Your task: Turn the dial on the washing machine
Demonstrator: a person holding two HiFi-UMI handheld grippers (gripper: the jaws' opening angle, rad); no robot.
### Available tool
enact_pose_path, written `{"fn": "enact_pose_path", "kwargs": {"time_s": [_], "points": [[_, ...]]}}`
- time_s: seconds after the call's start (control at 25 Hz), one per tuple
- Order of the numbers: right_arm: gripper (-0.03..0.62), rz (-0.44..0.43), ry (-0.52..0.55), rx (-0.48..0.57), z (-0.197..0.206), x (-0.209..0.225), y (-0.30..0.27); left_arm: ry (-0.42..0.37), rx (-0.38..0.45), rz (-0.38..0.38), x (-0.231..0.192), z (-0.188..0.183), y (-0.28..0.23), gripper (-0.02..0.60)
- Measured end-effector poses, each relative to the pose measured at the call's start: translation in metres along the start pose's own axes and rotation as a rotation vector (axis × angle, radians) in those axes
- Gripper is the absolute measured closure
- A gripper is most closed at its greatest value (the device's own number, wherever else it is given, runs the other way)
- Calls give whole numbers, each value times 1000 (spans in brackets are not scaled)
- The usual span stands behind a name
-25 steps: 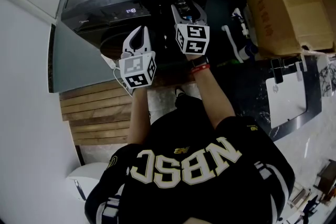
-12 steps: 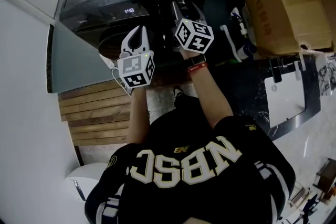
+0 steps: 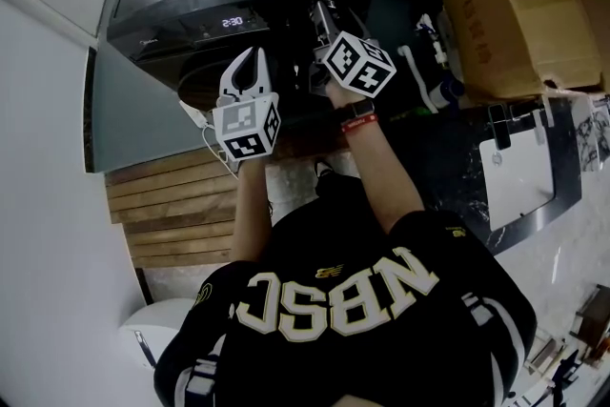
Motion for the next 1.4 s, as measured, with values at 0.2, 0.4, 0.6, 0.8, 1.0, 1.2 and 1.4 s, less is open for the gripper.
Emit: {"fn": "enact_pose_path", "kwargs": {"time_s": [0.2, 0.4, 0.6, 0.8, 1.0, 1.2, 1.4], "points": [[352, -5, -51, 9, 1, 2, -1, -4, -5, 10, 2, 0, -1, 566], [352, -2, -200, 34, 2, 8, 1, -12, -8, 17, 4, 1, 0, 566], [352, 1, -513, 111, 9, 19, 4, -17, -11, 10, 2, 1, 3, 566], [352, -16, -536, 106, 9, 20, 4, -19, -17, -1, -3, 1, 6, 566], [350, -49, -511, 61, 7, 21, 4, -20, -21, -1, -5, -1, 9, 566], [384, -75, -350, -1, 5, 18, 20, -20, -21, -2, -4, -2, 16, 566], [409, -92, -154, -58, 11, 12, 43, -21, 1, 19, 0, -5, 28, 566]]}}
Point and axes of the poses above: the fingertips, and each gripper's own axes: y backward along the fingers, x to its right, z out of its underside, the point moved 6 cm from there along y, backward along the fingers, and after that the axes turned 4 degrees about -z, right-handed, at the moved point
